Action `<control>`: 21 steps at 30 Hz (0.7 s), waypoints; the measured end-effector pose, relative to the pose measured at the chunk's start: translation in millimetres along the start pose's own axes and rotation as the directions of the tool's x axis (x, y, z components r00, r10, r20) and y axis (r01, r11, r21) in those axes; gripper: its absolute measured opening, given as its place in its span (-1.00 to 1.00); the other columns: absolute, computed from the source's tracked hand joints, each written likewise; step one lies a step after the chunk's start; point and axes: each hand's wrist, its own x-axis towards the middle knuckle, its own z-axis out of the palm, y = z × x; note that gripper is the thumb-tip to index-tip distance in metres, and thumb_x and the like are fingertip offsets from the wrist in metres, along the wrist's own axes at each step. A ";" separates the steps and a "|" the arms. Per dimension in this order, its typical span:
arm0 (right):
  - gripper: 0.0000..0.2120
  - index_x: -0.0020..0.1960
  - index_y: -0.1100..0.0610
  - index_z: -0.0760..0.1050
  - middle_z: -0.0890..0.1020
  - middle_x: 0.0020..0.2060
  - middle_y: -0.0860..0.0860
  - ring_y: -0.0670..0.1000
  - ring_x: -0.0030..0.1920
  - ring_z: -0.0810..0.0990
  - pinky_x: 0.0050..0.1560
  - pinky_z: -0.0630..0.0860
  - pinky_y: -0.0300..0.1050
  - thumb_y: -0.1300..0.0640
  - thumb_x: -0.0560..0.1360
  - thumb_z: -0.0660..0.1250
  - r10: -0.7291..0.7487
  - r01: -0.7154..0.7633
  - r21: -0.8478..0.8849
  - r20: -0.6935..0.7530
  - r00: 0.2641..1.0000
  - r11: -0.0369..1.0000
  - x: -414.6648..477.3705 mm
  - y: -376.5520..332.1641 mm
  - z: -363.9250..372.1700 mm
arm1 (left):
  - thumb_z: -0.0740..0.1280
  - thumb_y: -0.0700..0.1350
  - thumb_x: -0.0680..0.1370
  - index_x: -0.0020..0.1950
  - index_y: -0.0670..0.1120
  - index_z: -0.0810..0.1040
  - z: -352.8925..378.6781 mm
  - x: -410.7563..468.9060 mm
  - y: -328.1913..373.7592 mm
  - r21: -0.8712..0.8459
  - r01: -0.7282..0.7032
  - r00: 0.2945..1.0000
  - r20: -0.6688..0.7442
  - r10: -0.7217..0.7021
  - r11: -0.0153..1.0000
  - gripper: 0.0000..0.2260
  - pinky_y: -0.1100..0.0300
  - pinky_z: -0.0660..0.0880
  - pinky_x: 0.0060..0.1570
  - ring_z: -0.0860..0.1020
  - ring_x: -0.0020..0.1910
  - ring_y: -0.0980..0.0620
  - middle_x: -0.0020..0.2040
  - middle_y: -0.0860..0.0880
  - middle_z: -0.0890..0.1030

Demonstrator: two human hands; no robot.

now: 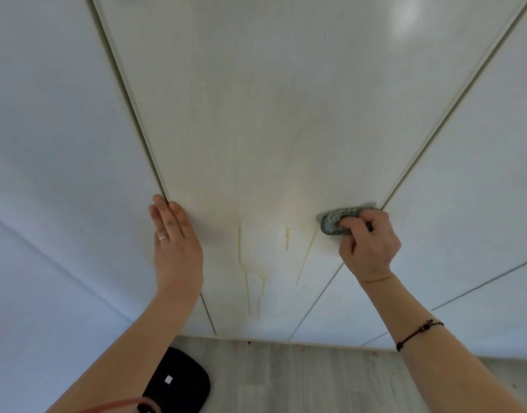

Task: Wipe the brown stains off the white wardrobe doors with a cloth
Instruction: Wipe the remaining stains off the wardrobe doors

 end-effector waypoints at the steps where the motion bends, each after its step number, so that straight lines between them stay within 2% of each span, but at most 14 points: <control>1: -0.72 -0.18 0.07 0.62 0.44 -0.12 -0.02 -0.01 -0.29 0.41 -0.46 0.22 -0.25 0.32 0.23 0.25 0.005 -0.005 0.012 -0.030 1.000 1.000 -1.1 -1.6 2.5 | 0.07 -0.45 0.50 0.51 -0.48 -0.25 6.5 0.1 -2.7 0.008 -0.009 0.999 -0.035 0.009 1.000 -0.32 -0.13 0.38 0.40 -0.13 0.54 -0.46 0.51 -0.50 -0.28; 3: -0.75 -0.14 0.06 0.58 0.44 -0.11 0.00 -0.01 -0.24 0.43 -0.42 0.19 -0.26 0.24 0.23 0.25 0.002 0.001 0.037 -0.095 0.995 0.999 -3.9 -2.4 7.4 | -0.02 -0.45 0.49 0.54 -0.44 -0.23 18.8 1.3 -7.6 0.017 -0.056 0.991 -0.119 0.057 0.998 -0.35 -0.15 0.43 0.35 -0.13 0.56 -0.41 0.54 -0.44 -0.26; 6: -0.90 -0.12 0.04 0.55 0.46 -0.08 0.01 -0.01 -0.20 0.48 -0.39 0.23 -0.26 0.05 0.40 0.38 -0.030 0.036 0.033 -0.163 0.986 0.999 -7.5 -1.1 17.5 | -0.04 -0.44 0.48 0.58 -0.36 -0.17 37.7 7.8 -17.1 -0.003 -0.130 0.938 -0.324 0.122 0.991 -0.33 -0.17 0.47 0.26 -0.08 0.59 -0.33 0.59 -0.34 -0.22; 8: -0.83 -0.10 0.03 0.52 0.49 -0.08 0.02 -0.01 -0.22 0.50 -0.41 0.25 -0.25 -0.06 0.49 0.42 -0.032 0.024 -0.039 -0.241 0.970 0.999 -7.7 0.5 24.2 | -0.02 -0.44 0.47 0.60 -0.33 -0.15 48.9 11.6 -20.1 0.008 -0.146 0.889 -0.437 0.134 0.989 -0.32 -0.17 0.47 0.21 -0.04 0.60 -0.29 0.61 -0.30 -0.19; 11: -0.78 -0.02 0.03 0.46 0.47 -0.05 -0.03 0.02 -0.27 0.51 -0.41 0.22 -0.24 -0.10 0.53 0.39 0.007 -0.041 -0.087 -0.356 0.934 0.995 -1.9 0.9 33.5 | 0.03 -0.48 0.44 0.61 -0.31 -0.12 65.6 20.4 -24.3 0.050 -0.141 0.789 -0.597 0.143 0.989 -0.26 -0.14 0.44 0.17 0.03 0.60 -0.27 0.62 -0.26 -0.15; 14: -0.80 0.02 -0.04 0.43 0.44 -0.02 -0.09 0.04 -0.28 0.53 -0.36 0.23 -0.22 -0.14 0.53 0.31 0.083 -0.116 -0.073 -0.357 0.930 0.991 -9.1 -1.4 34.6 | 0.16 -0.50 0.45 0.61 -0.30 -0.09 76.8 20.6 -25.6 0.103 -0.108 0.734 -0.662 0.149 0.989 -0.22 -0.09 0.43 0.10 0.09 0.59 -0.24 0.63 -0.25 -0.11; 16: -0.87 0.00 -0.06 0.44 0.45 -0.03 -0.10 0.04 -0.30 0.51 -0.35 0.23 -0.21 -0.09 0.55 0.30 0.082 -0.117 -0.070 -0.377 0.923 0.991 -7.9 -3.7 32.1 | 0.22 -0.48 0.46 0.61 -0.30 -0.06 79.6 22.3 -24.9 0.123 -0.079 0.712 -0.687 0.143 0.989 -0.23 -0.06 0.45 0.06 0.14 0.58 -0.22 0.62 -0.25 -0.07; 18: -0.90 -0.05 -0.03 0.44 0.48 -0.08 -0.08 0.06 -0.36 0.47 -0.37 0.18 -0.24 -0.04 0.55 0.30 0.068 -0.107 -0.072 -0.410 0.909 0.992 -9.1 -7.5 30.1 | 0.20 -0.44 0.48 0.61 -0.31 -0.07 81.3 19.0 -24.3 0.151 -0.056 0.696 -0.703 0.147 0.987 -0.26 -0.04 0.47 0.06 0.14 0.58 -0.21 0.61 -0.27 -0.07; 21: -0.86 -0.13 -0.03 0.40 0.46 -0.15 -0.10 0.03 -0.44 0.40 -0.40 0.10 -0.28 -0.04 0.56 0.29 0.130 -0.163 -0.046 -0.405 0.905 0.986 -17.2 -12.5 34.3 | 0.13 -0.40 0.52 0.59 -0.32 -0.19 84.1 19.3 -25.4 0.156 -0.056 0.702 -0.696 0.151 0.986 -0.28 0.01 0.46 0.11 0.08 0.60 -0.19 0.60 -0.29 -0.15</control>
